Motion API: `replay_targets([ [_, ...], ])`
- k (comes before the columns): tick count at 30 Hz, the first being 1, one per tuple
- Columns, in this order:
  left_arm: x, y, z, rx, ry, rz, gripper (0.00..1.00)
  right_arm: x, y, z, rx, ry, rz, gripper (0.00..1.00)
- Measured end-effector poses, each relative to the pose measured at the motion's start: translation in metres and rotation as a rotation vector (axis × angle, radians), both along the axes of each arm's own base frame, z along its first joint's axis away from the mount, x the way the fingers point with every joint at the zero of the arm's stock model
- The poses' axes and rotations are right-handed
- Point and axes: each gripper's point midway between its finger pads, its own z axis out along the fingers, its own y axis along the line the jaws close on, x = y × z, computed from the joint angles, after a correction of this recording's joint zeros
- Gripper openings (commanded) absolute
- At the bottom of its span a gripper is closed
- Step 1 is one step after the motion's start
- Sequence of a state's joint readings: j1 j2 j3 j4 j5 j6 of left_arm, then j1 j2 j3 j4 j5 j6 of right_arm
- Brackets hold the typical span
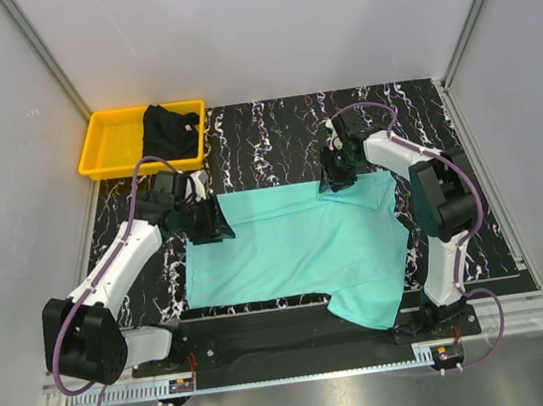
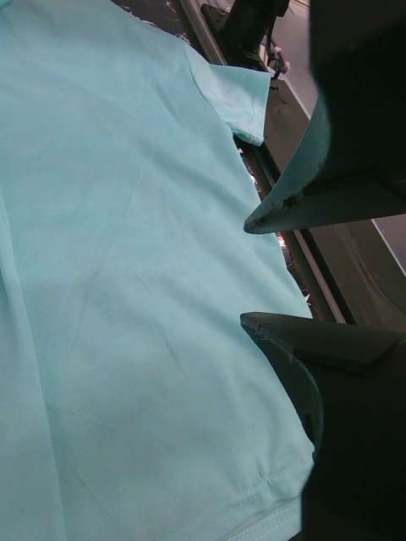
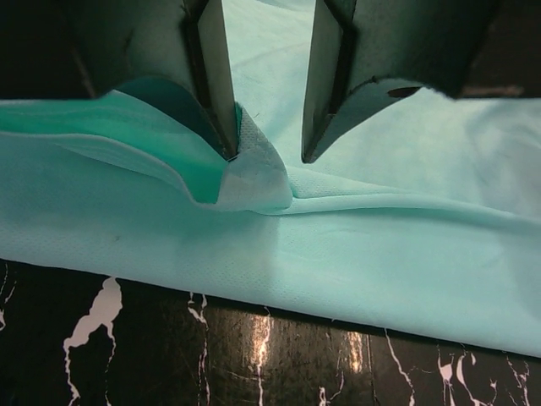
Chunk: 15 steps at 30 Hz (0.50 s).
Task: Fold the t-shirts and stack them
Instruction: Fold the tshirt
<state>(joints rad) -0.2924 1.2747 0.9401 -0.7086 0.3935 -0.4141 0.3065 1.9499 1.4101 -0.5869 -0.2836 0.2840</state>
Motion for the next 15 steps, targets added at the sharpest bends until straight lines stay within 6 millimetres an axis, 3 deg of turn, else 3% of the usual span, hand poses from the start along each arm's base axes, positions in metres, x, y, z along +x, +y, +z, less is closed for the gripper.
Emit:
replay_targets([
  [1,0.0,0.0,0.0,0.0,0.002,-0.001,0.47,0.0,0.0,0.0,0.002,0.0,0.001,0.42],
  [6,0.0,0.001,0.0,-0.005,0.002,-0.003,0.47,0.004,0.003,0.0,0.02,-0.01,-0.017,0.12],
  [9,0.001,0.002,0.0,-0.008,0.001,-0.001,0.48,-0.005,0.003,-0.005,0.035,0.017,-0.047,0.04],
  [15,0.003,0.006,0.0,-0.009,-0.003,0.004,0.48,-0.042,-0.005,-0.012,0.045,0.106,-0.127,0.02],
])
